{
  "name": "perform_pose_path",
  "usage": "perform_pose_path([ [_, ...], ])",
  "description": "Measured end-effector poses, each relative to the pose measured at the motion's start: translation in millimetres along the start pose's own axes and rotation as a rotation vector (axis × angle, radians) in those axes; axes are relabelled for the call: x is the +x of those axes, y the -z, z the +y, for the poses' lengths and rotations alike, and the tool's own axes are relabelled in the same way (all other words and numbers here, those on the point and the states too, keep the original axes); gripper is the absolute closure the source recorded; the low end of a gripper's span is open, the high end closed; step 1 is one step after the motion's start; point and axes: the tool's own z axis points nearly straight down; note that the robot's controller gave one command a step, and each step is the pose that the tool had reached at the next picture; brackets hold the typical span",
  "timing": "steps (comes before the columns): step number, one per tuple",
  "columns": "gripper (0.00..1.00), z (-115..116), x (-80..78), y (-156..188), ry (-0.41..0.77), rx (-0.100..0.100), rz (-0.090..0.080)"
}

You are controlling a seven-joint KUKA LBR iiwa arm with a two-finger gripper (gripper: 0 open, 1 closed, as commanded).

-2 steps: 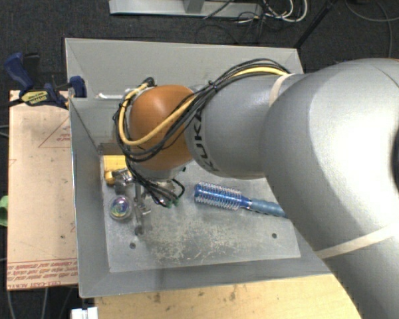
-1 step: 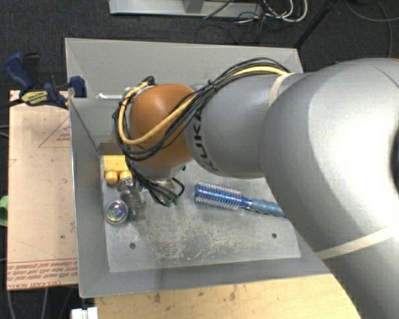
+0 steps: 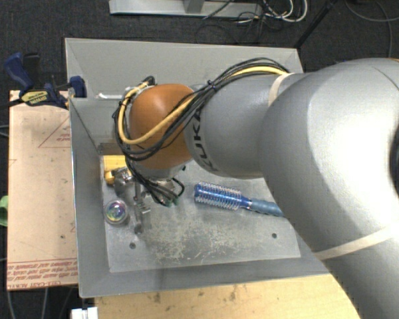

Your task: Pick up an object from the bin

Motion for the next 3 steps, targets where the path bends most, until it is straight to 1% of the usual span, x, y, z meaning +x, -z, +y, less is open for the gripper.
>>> perform_pose_path([
  [1, 0.0, 2, 11.8, 51, -0.213, 0.0, -0.004],
  [2, 0.0, 18, -3.1, 29, -0.356, 0.0, -0.001],
  [3, 0.0, 29, -2.2, -1, -0.152, 0.001, 0.002],
])
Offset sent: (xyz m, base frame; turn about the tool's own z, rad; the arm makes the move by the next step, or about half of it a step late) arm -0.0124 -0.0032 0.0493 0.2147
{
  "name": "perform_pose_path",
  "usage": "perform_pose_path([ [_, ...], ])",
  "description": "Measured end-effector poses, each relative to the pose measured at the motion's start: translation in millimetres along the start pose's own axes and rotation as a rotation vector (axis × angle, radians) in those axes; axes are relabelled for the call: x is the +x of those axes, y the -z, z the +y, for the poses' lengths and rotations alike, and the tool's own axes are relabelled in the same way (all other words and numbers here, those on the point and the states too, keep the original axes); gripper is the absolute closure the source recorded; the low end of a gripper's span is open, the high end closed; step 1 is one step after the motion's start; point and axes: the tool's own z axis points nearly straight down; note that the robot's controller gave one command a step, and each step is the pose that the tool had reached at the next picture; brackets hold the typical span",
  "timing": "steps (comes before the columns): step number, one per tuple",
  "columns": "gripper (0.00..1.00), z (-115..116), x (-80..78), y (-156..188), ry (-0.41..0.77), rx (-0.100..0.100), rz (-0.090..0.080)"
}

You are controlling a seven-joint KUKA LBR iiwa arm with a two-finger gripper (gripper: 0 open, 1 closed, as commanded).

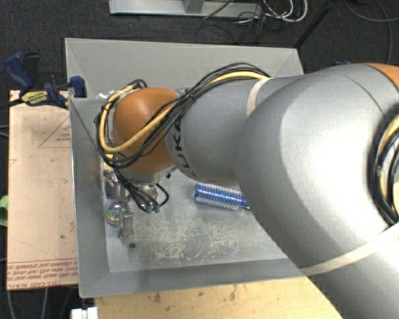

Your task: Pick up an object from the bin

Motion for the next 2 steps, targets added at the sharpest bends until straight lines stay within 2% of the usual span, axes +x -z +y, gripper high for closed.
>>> perform_pose_path([
  [1, 0.0, 3.1, 5.1, 0.8, 0.156, 0.0, -0.002],
  [2, 1.0, 2.7, 4.7, 1.2, 0.155, -0.001, -0.002],
])
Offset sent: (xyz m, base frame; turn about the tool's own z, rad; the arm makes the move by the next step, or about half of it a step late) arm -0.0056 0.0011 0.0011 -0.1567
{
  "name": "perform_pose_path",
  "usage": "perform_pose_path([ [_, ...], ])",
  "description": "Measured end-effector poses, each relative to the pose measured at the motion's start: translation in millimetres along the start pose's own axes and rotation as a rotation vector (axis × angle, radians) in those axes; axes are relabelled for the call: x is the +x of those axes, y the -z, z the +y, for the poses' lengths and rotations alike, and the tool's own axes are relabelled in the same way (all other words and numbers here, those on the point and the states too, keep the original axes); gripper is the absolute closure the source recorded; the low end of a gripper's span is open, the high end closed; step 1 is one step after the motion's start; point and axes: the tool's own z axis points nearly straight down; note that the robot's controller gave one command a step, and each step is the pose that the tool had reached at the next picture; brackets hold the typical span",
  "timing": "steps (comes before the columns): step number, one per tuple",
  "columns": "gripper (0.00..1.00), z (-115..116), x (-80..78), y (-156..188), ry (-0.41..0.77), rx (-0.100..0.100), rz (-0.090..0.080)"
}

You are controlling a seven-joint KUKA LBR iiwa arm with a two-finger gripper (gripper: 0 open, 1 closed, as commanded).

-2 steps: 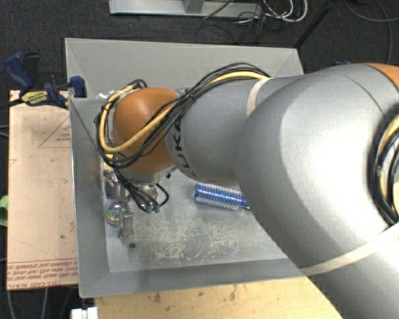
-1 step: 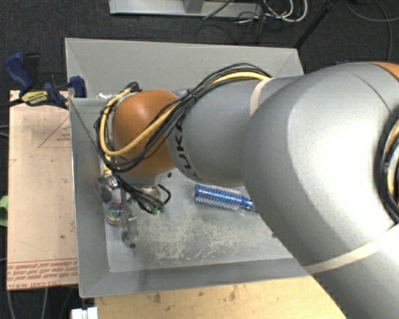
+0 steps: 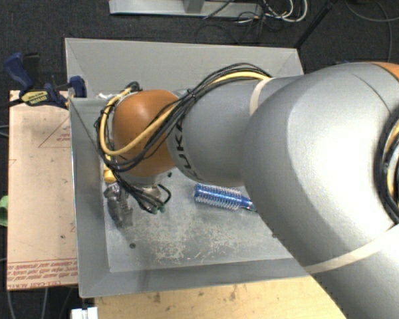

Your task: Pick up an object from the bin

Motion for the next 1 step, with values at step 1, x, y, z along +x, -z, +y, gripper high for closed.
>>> perform_pose_path([
  [1, 1.0, -1.8, 85.5, 148.9, 0.073, 0.001, -0.007],
])
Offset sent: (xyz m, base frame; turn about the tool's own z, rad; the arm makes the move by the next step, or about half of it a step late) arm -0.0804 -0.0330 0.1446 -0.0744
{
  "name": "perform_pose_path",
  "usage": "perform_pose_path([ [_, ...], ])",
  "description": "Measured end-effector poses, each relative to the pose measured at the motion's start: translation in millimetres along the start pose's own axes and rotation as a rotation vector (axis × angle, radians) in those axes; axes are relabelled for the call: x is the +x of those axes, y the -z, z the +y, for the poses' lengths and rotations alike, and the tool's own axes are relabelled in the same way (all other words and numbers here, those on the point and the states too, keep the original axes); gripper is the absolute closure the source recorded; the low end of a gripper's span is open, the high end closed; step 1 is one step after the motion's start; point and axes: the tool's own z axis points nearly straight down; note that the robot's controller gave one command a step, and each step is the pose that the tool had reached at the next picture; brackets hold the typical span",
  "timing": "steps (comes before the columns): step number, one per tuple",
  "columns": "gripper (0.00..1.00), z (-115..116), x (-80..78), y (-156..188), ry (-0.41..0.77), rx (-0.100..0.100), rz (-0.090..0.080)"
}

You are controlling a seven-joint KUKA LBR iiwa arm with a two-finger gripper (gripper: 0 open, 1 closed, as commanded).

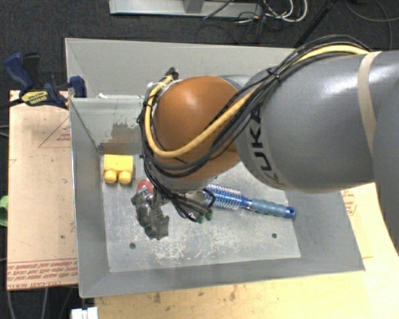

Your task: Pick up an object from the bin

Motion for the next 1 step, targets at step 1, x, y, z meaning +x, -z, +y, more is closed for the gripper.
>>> perform_pose_path([
  [1, 1.0, 21.5, -10.1, -70.4, 0.011, -0.001, 0.013],
])
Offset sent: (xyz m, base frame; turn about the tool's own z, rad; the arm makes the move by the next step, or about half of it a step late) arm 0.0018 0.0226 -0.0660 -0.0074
